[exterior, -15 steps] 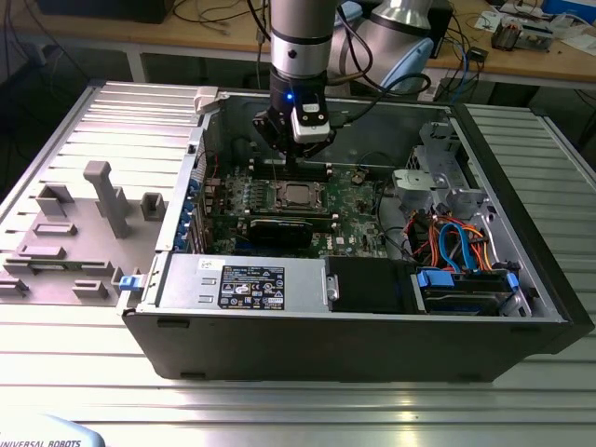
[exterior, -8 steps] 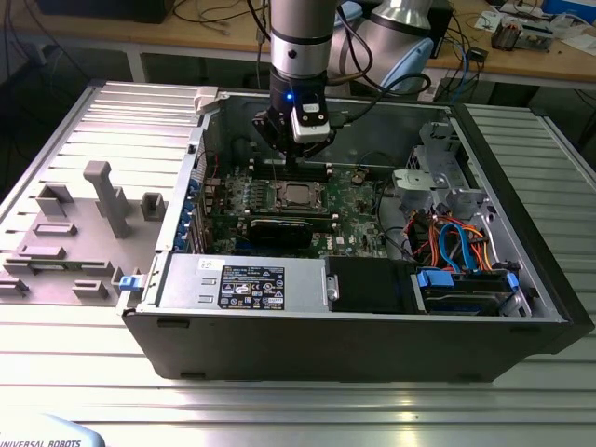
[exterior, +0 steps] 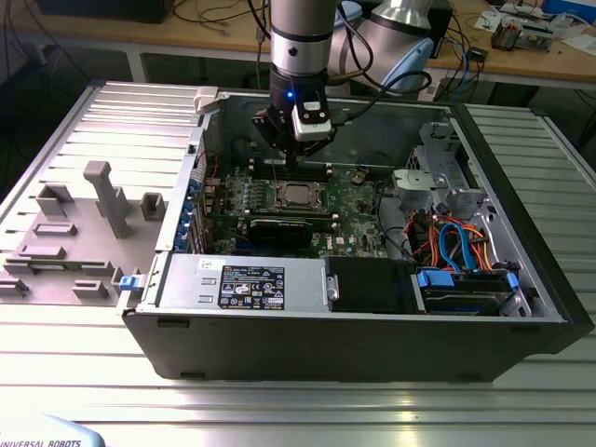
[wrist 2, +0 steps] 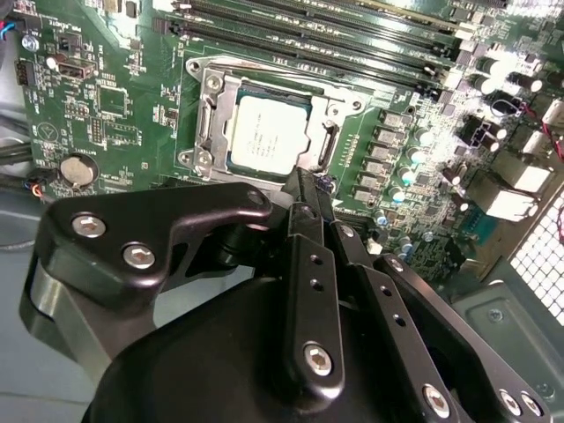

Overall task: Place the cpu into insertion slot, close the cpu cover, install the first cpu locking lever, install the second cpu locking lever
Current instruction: 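Install the first cpu locking lever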

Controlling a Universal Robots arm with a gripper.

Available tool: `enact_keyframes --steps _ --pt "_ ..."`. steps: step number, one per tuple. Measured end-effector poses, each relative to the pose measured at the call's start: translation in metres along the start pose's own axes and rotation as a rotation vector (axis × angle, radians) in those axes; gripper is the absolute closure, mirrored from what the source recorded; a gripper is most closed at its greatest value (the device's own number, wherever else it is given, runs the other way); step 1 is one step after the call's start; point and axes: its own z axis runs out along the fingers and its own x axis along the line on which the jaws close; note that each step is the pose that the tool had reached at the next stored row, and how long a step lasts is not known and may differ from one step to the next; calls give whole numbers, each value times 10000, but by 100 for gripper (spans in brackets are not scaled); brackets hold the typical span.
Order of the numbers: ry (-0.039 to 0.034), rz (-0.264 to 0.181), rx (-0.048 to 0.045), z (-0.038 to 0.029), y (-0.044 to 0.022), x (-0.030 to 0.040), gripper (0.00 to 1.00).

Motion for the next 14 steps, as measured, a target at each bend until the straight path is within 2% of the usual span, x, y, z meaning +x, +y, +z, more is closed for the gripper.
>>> enact_keyframes --steps 1,2,4,14 --pt "4 -200 2 0 0 0 89" --pt "10 -580 3 1 0 0 89" --pt "13 -799 3 4 -1 3 89" --pt "-4 -837 -11 6 -1 3 89"
